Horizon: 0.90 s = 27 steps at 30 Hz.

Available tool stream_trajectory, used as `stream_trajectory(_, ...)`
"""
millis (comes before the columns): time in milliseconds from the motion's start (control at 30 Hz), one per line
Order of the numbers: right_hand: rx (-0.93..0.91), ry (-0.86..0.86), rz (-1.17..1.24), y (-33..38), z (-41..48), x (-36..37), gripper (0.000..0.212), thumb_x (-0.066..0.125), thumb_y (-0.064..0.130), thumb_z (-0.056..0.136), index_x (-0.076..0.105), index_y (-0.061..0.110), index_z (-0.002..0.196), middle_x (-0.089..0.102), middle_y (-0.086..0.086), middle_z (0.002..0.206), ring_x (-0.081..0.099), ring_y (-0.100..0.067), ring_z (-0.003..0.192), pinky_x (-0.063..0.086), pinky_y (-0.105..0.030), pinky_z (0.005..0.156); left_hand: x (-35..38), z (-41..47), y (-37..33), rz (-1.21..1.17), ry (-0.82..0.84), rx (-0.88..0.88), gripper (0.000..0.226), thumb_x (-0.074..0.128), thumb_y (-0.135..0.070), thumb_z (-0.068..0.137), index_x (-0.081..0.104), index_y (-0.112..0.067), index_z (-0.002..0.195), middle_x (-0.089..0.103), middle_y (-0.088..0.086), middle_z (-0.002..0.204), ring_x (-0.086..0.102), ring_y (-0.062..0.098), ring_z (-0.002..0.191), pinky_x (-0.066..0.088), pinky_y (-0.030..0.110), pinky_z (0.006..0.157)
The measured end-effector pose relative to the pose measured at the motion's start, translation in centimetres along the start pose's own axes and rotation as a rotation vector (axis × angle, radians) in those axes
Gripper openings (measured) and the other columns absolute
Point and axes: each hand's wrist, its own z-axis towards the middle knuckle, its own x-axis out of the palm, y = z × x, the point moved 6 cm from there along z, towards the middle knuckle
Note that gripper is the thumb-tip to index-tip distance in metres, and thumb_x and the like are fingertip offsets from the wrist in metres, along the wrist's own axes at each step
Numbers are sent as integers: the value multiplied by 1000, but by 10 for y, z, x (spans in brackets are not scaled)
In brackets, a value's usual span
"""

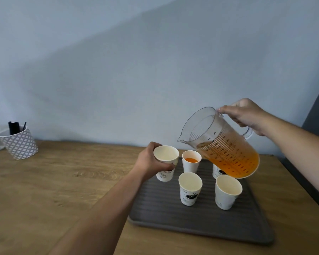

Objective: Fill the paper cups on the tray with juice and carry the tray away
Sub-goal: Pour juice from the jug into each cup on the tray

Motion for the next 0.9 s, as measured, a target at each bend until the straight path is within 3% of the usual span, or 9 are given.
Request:
stream_trajectory(267, -49, 19, -178, 9, 8, 22, 56, 69, 43, 76, 28, 20, 47, 22, 5, 44, 24, -13, 39, 42, -29, 61, 5, 1, 4, -48, 7, 17, 68, 88, -27, 53, 53, -24, 111, 64, -8, 106, 61, 10, 98, 53, 28, 83)
stream_trajectory(333, -59, 25, -204, 10, 10, 26, 58, 70, 42, 76, 26, 22, 44, 20, 9, 41, 27, -16, 45, 39, -32, 64, 7, 1, 7, -62, 10, 16, 68, 89, -25, 53, 53, -24, 110, 64, -8, 105, 62, 9, 98, 54, 26, 81)
stream_trajectory(467, -73, 52, -269, 10, 13, 33, 59, 69, 42, 77, 25, 22, 44, 18, 7, 42, 18, -11, 37, 37, -32, 64, 13, 3, 12, -67, 19, 11, 68, 89, -28, 51, 54, -24, 110, 65, -9, 105, 62, 8, 98, 54, 25, 81)
stream_trajectory(667, -102, 69, -362, 10, 15, 40, 59, 69, 43, 77, 26, 21, 44, 17, 11, 39, 20, -11, 37, 29, -31, 57, 16, 4, 17, -79, 20, -1, 71, 88, -31, 49, 54, -25, 111, 65, -9, 107, 62, 9, 99, 55, 30, 85)
stream_trajectory(900, -107, 72, -402, 13, 14, 42, 57, 69, 43, 78, 30, 20, 45, 22, 7, 41, 24, -12, 39, 29, -30, 54, 18, 0, 16, -96, 37, 3, 71, 89, -29, 51, 53, -25, 112, 63, -9, 107, 61, 9, 99, 55, 28, 83)
